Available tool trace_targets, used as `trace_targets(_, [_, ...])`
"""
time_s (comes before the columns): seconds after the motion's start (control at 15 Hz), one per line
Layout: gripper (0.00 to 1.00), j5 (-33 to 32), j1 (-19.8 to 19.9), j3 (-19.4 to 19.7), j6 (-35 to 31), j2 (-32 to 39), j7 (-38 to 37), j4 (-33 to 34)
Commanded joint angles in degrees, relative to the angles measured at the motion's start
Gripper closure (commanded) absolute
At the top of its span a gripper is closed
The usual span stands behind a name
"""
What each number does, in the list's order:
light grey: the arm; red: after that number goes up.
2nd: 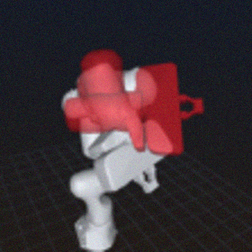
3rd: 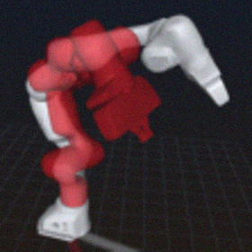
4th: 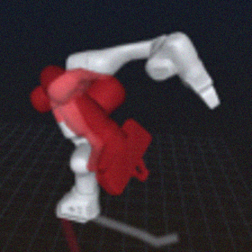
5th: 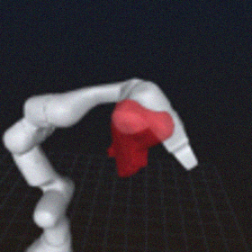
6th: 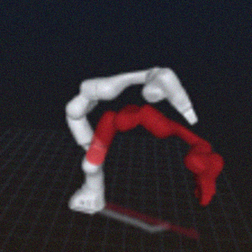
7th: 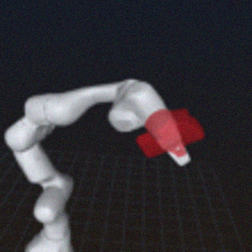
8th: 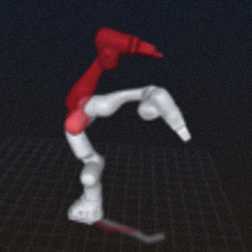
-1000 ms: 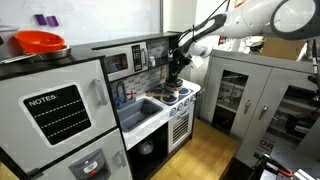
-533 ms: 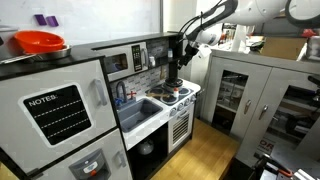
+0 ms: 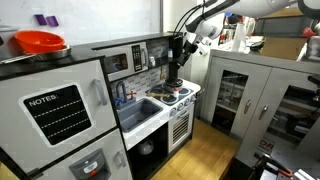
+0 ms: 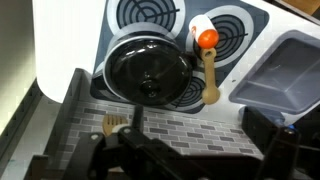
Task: Put the black lid on the gray pot
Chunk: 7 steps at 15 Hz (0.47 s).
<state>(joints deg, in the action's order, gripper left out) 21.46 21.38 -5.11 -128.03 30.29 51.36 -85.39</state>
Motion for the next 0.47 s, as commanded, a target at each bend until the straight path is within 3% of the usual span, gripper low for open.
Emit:
trace_targets(0.0, [0.0, 4.5, 1.43, -1.23, 3.72, 0.02, 6.8, 0.03])
trace_targets(0.4, [0.0, 6.71, 1.12, -0.17, 5.64, 2.06, 11.15, 1.19])
